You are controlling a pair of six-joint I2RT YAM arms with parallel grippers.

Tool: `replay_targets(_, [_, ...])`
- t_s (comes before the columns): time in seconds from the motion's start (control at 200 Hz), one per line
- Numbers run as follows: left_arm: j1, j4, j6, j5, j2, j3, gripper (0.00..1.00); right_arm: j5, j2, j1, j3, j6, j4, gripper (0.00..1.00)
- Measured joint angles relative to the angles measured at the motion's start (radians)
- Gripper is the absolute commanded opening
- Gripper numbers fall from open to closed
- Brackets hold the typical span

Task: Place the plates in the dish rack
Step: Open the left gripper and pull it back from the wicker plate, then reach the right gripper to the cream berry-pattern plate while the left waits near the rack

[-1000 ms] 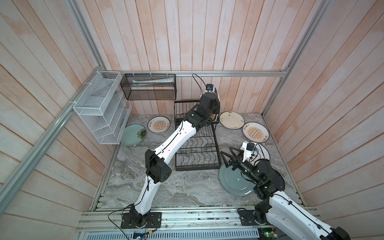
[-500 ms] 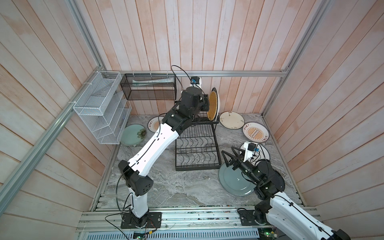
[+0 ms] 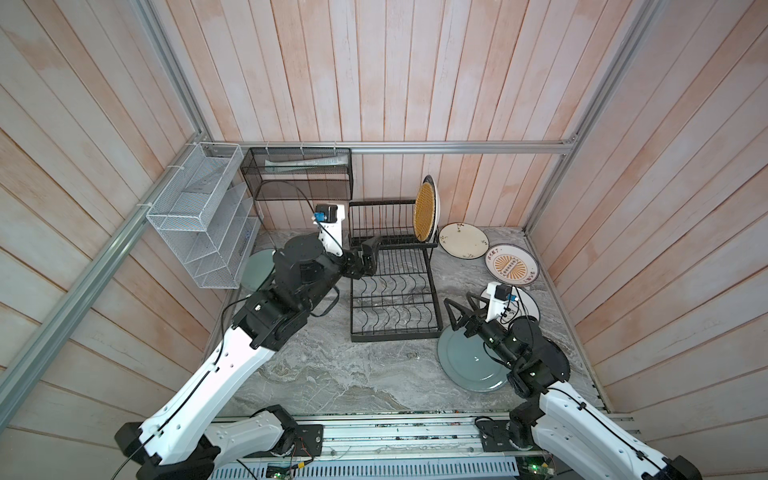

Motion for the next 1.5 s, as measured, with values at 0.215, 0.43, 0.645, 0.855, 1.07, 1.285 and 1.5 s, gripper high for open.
replay_targets(0.215, [0.001,0.021,0.076,0.117,-0.190,-0.249,1.00,0.035,0.063,-0.042,0.088,0.024,-0.074,0.98])
replay_targets(0.43, [0.001,0.035,0.142,0.295,-0.283,-0.455,1.00,0.008,0.152,-0.229,0.115,0.166,-0.085,0.98])
replay_targets(0.645, [0.001,0.081,0.152,0.326,-0.293,-0.558,1.00,-0.056,0.394,-0.414,0.183,0.355,-0.075,0.98])
replay_targets(0.855, [0.003,0.143,0.039,0.308,-0.296,-0.602,1.00,-0.105,0.694,-0.451,0.342,0.504,0.000,0.97])
replay_targets(1.07, [0.003,0.149,-0.002,0.314,-0.307,-0.694,1.00,-0.192,1.027,-0.476,0.575,0.606,0.090,0.95])
replay_targets(1.285, [0.003,0.156,-0.001,0.328,-0.320,-0.697,1.00,-0.243,1.273,-0.497,0.745,0.705,0.113,0.94])
replay_targets(1.5, [0.003,0.172,-0.002,0.341,-0.314,-0.698,1.00,-0.250,1.367,-0.499,0.844,0.788,0.110,0.87])
